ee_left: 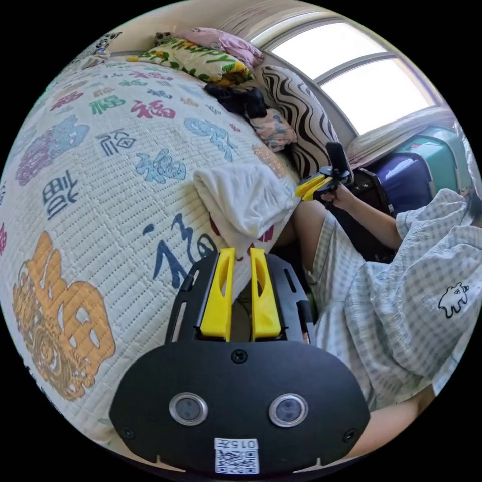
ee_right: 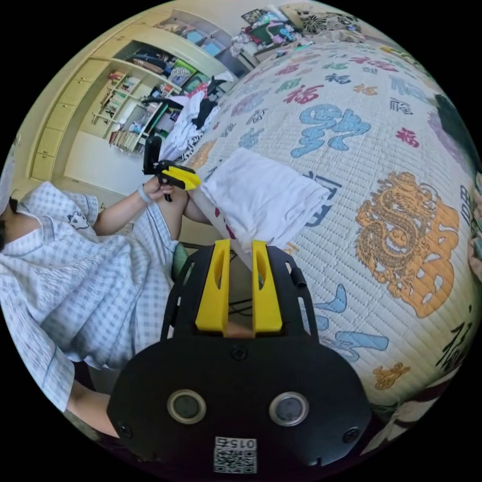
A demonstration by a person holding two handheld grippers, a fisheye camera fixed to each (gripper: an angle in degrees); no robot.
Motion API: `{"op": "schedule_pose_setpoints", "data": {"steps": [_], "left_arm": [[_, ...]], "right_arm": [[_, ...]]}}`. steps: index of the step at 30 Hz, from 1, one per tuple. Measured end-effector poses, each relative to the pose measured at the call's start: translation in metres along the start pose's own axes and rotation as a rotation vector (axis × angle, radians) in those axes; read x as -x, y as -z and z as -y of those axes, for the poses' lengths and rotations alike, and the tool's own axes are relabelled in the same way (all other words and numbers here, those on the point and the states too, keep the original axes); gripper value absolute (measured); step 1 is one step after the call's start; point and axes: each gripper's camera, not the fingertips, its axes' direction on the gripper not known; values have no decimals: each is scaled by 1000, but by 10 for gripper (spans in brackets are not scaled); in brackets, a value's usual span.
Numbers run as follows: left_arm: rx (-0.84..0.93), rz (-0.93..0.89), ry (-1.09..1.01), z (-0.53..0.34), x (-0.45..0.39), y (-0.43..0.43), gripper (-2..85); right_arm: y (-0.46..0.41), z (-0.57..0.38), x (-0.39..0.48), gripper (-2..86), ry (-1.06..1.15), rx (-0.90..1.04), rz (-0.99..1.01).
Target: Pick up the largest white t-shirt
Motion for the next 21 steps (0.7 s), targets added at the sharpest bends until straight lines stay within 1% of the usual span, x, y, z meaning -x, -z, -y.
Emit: {"op": "schedule_pose_setpoints", "data": {"steps": [2,4,6,8,9,11,13,16,19,21], "left_arm": [[-104,-2,22,5,-15,21,60],[-186,-41,22,16,-23,26,60],[-202,-78,37,33,-25,15,60],[-135,-130,67,51,-19,-16,53],[-104,-142,68,54,-16,-26,49],[57,-125,102,54,-4,-54,26],[72,-130,121,44,4,-54,12],[68,-147,156,29,14,-43,4],[104,-125,141,20,13,-35,1],[108,-123,147,16,15,-28,2]], "right_arm": [[8,-1,0,66,-17,-66,-10],[10,7,0,34,-6,-145,-31],[-1,20,-6,12,7,-166,7],[-22,35,-19,2,-3,-131,86],[-38,43,-30,-1,-25,-85,122],[-61,49,-48,-4,-97,24,115],[-77,45,-65,-6,-130,72,119],[-80,35,-91,-7,-211,19,175],[-87,29,-113,-6,-259,20,215],[-90,28,-122,-5,-264,40,199]]}}
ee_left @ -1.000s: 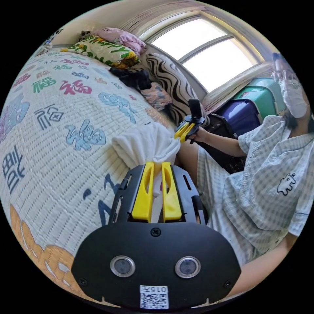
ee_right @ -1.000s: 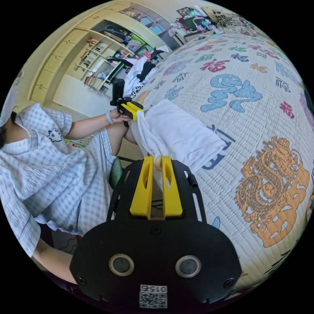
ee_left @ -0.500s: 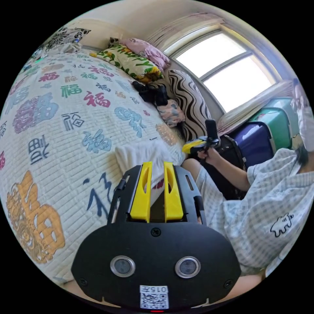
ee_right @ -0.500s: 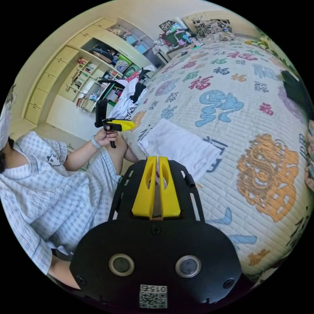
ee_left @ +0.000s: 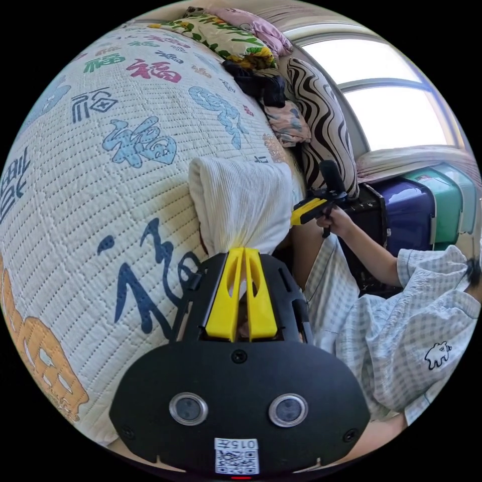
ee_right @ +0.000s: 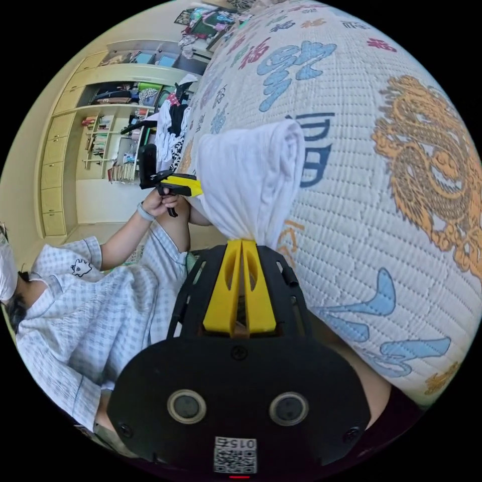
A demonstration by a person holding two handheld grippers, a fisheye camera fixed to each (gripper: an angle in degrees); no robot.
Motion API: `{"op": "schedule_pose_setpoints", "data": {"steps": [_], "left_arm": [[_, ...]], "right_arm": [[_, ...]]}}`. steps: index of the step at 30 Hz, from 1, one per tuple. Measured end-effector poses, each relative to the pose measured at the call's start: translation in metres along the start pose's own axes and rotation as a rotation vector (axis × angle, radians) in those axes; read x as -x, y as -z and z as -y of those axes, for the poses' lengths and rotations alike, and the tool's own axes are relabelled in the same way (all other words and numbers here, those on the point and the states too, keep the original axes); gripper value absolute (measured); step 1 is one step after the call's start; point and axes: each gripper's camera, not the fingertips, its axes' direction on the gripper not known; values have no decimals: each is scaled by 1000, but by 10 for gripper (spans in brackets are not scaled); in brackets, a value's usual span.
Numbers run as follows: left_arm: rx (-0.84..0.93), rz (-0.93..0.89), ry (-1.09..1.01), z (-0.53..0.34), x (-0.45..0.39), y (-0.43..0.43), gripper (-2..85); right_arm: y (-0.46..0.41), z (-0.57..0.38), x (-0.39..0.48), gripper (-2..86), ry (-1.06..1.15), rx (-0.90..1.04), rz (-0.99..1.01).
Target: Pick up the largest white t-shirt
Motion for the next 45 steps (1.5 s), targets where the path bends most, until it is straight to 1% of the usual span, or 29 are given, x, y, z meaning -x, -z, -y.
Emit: {"op": "schedule_pose_setpoints", "data": {"steps": [2,3,5,7,8,9,11,13,15,17,19,20,23,26,30,33,36,39,41,42,44,45], "left_arm": [[14,-1,2,-5,2,9,7],[17,-8,1,-7,3,12,8],[2,-116,7,-16,12,32,38],[-62,-224,50,-25,29,54,81],[-105,-225,92,-32,41,69,106],[-119,-206,106,-35,47,77,112],[-166,-148,140,-43,62,98,139],[-171,-196,152,-44,71,103,152],[-155,-236,142,-42,77,102,158],[-153,-285,120,-43,80,105,158],[-152,-309,99,-44,81,108,158],[-151,-320,85,-46,80,109,157],[-146,-369,68,-51,81,112,146],[-125,-432,51,-55,80,113,134],[-104,-440,43,-64,76,120,98],[-95,-446,62,-79,79,137,66],[-130,-399,66,-104,73,172,54],[-188,-368,47,-141,59,220,52],[-279,-356,75,-184,57,271,51],[-304,-354,90,-197,58,285,51],[-406,-328,148,-255,64,346,50],[-430,-315,160,-271,66,361,50]], "right_arm": [[1,2,-8,-2,-5,-10,2],[5,3,-13,3,0,-43,41],[15,3,-22,17,5,-109,93],[33,0,-38,80,-3,-244,134],[37,1,-43,92,-9,-272,135],[41,2,-53,116,-24,-319,128],[40,8,-69,135,-33,-353,141],[23,26,-91,149,-60,-320,189],[5,42,-103,150,-76,-273,183],[-7,54,-111,146,-62,-282,198],[-23,69,-120,152,-36,-285,274],[-27,73,-122,152,-33,-279,279],[-51,95,-132,138,-1,-249,292],[-78,119,-143,123,17,-217,368],[-119,149,-150,73,31,-165,377],[-140,161,-154,54,18,-175,362],[-158,170,-147,45,30,-193,341],[-181,194,-125,39,77,-161,288],[-203,219,-106,37,120,-124,269],[-220,238,-92,37,155,-109,276],[-251,270,-68,37,201,-74,294],[-276,292,-50,36,234,-42,304]]}}
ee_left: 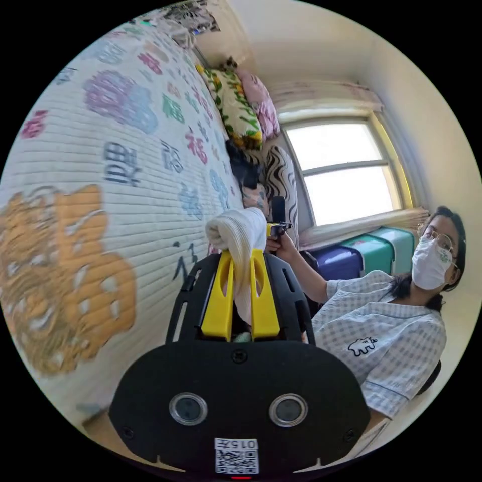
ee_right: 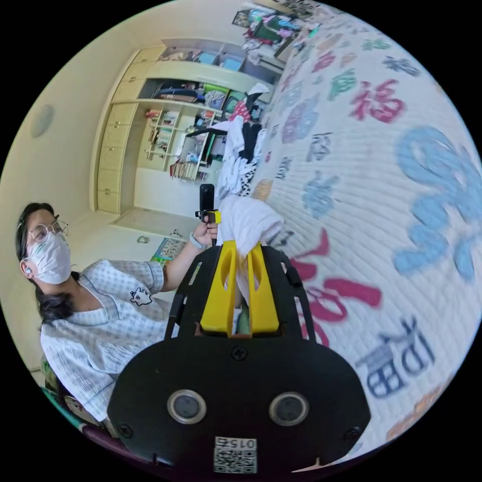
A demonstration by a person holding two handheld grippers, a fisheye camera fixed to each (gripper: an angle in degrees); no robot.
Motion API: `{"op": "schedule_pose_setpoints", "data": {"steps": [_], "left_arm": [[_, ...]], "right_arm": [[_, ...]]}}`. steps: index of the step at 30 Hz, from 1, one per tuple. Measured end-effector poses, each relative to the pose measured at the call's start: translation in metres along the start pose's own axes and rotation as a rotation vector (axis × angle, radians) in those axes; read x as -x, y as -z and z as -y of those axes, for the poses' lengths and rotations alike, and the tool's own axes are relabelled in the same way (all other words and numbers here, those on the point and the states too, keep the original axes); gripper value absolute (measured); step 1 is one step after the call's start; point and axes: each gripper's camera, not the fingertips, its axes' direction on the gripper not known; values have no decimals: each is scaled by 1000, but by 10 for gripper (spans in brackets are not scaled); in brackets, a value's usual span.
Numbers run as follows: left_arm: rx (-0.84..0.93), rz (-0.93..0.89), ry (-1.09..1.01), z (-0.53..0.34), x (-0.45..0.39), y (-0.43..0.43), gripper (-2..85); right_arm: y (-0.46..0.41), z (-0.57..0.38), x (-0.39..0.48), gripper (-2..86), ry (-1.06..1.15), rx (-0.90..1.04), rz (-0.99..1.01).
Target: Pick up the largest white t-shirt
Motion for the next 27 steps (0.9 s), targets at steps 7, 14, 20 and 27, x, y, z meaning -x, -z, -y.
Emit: {"op": "schedule_pose_setpoints", "data": {"steps": [7,14,20,27], "left_arm": [[-291,184,161,-115,-10,204,51],[-836,61,503,-214,-10,241,51],[-1027,90,670,-221,-12,243,52],[-996,253,704,-223,-29,280,60]], "right_arm": [[-210,134,8,33,130,346,45],[-359,260,14,30,201,759,-141],[-493,341,21,32,245,1132,-410],[-615,367,-3,49,264,1220,-546]]}}
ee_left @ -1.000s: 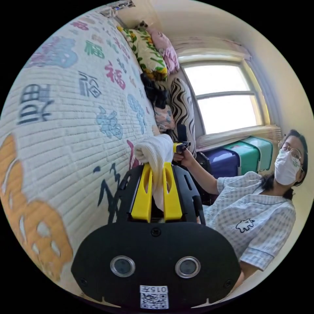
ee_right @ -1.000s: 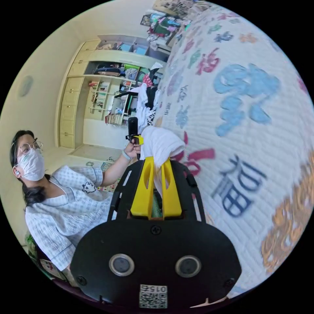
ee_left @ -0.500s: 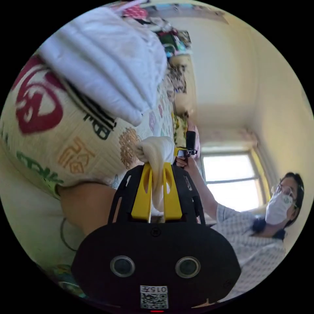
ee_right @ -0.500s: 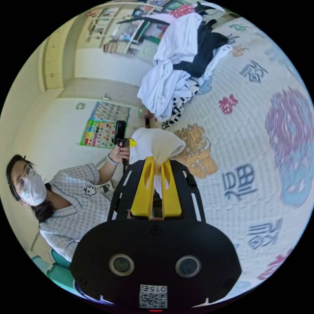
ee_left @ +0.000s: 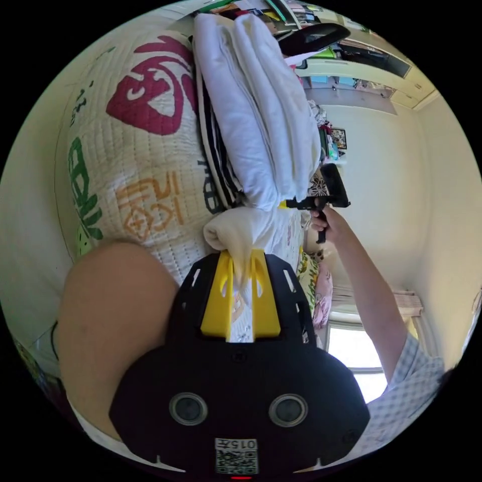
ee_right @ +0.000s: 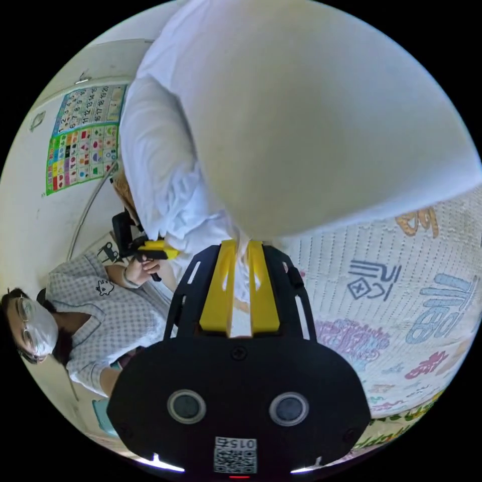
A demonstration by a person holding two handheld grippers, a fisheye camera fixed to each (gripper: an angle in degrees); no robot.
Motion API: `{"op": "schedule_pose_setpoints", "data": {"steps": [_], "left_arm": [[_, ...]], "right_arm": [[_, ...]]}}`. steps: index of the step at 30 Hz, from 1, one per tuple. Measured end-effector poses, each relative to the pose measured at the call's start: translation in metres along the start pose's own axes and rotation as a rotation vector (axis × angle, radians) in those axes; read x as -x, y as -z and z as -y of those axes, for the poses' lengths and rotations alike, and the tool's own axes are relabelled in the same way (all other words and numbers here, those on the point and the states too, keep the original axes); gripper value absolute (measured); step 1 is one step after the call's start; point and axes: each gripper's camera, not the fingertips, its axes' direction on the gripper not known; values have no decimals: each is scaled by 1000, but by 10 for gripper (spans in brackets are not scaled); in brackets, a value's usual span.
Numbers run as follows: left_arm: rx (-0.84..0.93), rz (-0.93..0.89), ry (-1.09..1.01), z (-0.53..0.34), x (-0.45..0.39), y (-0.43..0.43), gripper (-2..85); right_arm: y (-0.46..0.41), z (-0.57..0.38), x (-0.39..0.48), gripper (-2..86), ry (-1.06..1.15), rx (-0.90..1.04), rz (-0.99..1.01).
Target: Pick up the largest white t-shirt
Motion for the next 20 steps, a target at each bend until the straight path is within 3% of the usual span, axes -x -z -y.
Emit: {"op": "schedule_pose_setpoints", "data": {"steps": [6,10,14,16,20], "left_arm": [[-28,100,-58,-2,-21,66,83],[-87,106,-164,10,-31,120,80],[-141,122,-265,27,-52,132,87],[-169,100,-294,36,-64,130,101],[-232,82,-324,54,-90,124,118]], "right_arm": [[33,-14,3,71,-23,-340,-20],[44,-38,69,99,203,-563,-54],[19,-29,145,127,311,-596,-226],[-2,-11,179,136,292,-590,-365],[-22,16,199,115,233,-494,-429]]}}
